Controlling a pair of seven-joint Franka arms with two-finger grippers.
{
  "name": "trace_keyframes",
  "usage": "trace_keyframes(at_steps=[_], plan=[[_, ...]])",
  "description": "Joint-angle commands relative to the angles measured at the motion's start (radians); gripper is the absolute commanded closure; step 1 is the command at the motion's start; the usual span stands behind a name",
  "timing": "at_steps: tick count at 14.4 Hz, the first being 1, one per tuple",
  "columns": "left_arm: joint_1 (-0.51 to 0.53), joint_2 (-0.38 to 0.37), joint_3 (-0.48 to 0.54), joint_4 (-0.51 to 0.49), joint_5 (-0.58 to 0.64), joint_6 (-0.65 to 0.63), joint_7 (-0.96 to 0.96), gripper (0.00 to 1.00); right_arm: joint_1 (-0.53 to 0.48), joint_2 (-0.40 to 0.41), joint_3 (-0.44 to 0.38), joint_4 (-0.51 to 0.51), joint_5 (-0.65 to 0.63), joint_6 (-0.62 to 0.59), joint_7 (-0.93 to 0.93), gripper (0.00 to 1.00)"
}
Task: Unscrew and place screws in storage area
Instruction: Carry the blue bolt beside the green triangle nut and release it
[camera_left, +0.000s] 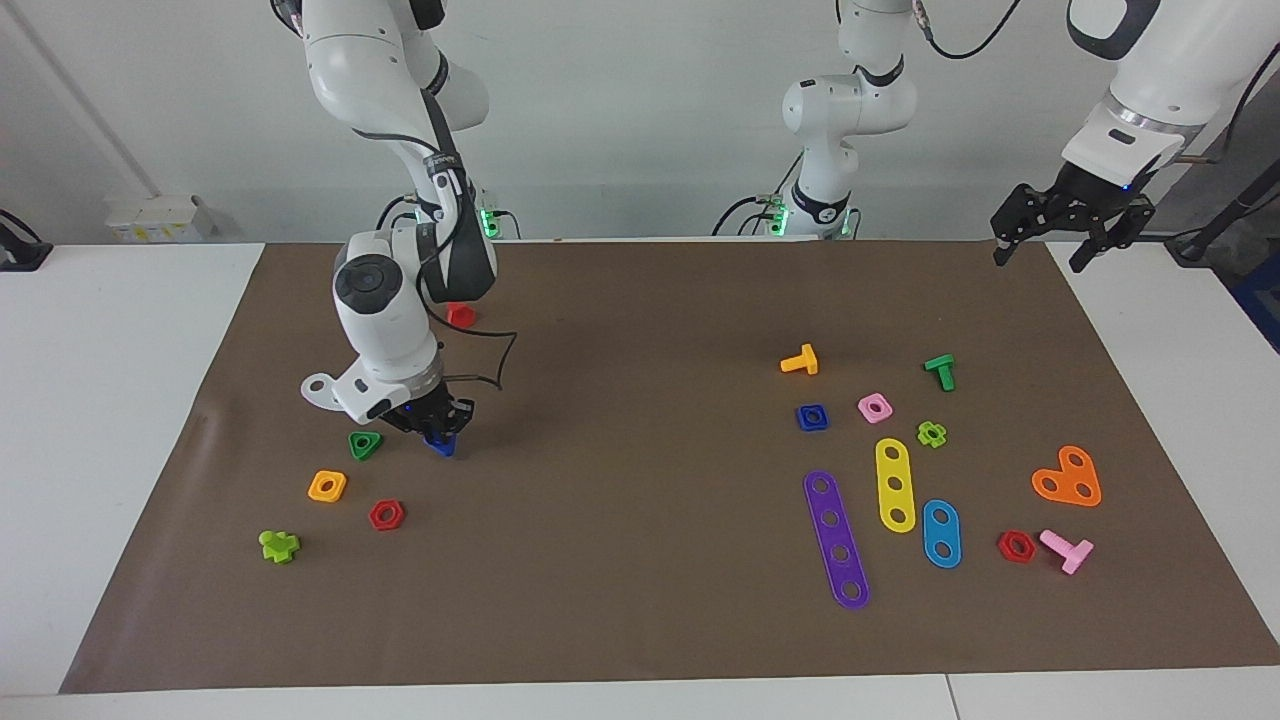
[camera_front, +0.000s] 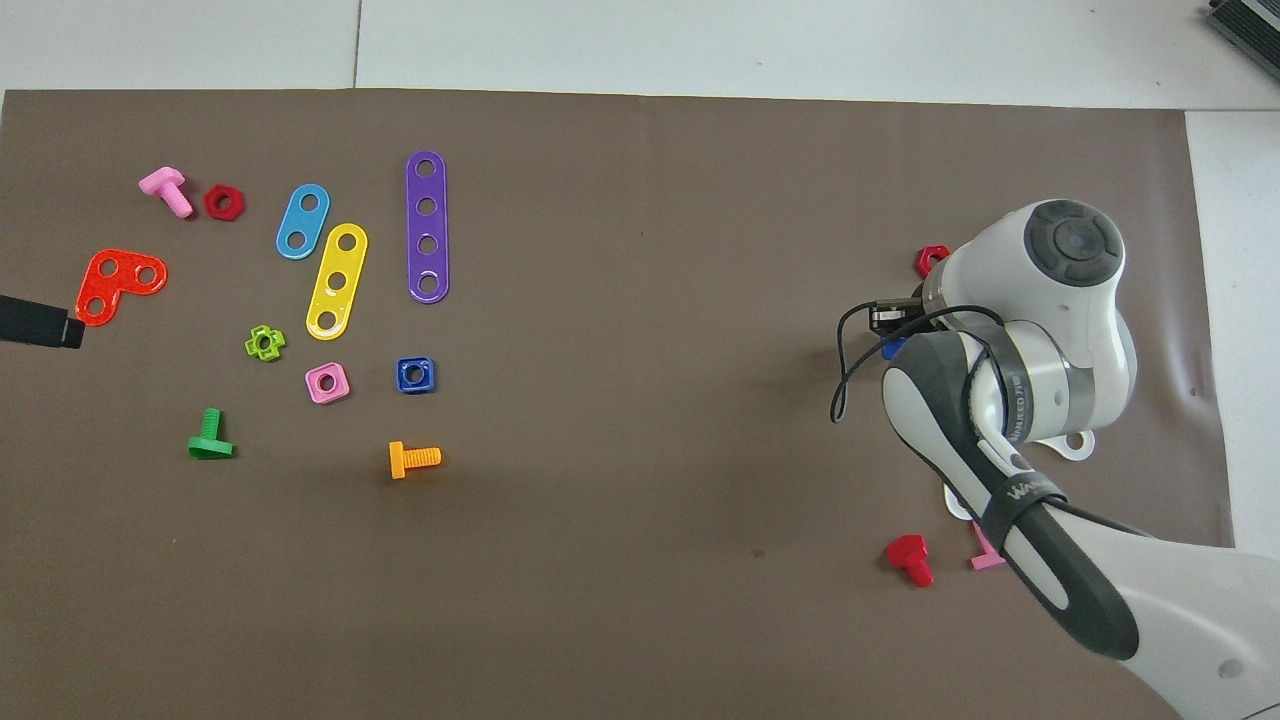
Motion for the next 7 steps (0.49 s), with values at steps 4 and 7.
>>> trace_keyframes(at_steps=[4, 7], plan=[[0.013, -0.03, -0.007, -0.031, -0.014, -0.006, -0.006, 0.0, -0.061, -0.057, 0.013, -0.109, 0.021, 0.067, -0.122, 1.0], [0.015, -0.03, -0.007, -0.031, -0.014, -0.006, -0.006, 0.0, -0.087, -0.069, 0.014, -0.157, 0.021, 0.126, -0.169, 1.0]])
